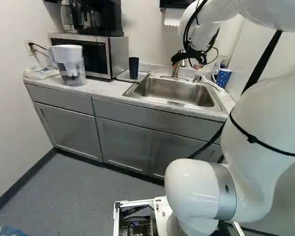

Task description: Rinse the cup and place it in the tray

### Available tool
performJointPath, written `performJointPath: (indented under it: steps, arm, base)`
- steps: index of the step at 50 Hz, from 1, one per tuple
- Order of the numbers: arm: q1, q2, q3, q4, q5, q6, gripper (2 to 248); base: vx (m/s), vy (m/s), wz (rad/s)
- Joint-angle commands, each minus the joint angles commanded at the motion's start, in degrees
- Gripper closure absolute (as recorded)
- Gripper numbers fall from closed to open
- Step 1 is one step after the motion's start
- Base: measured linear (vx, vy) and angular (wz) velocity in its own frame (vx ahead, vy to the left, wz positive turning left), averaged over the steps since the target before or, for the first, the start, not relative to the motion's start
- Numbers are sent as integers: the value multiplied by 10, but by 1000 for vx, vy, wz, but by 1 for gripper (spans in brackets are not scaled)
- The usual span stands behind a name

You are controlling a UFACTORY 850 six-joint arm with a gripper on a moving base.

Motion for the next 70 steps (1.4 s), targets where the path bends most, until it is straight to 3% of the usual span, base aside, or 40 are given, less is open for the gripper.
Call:
performJointPath:
  steps: [12, 70]
  arm:
    - [-2, 13, 13, 0, -26, 0, 3]
    - [-2, 13, 13, 0, -26, 0, 3]
  base:
    - [0, 0, 0]
    - [0, 0, 0]
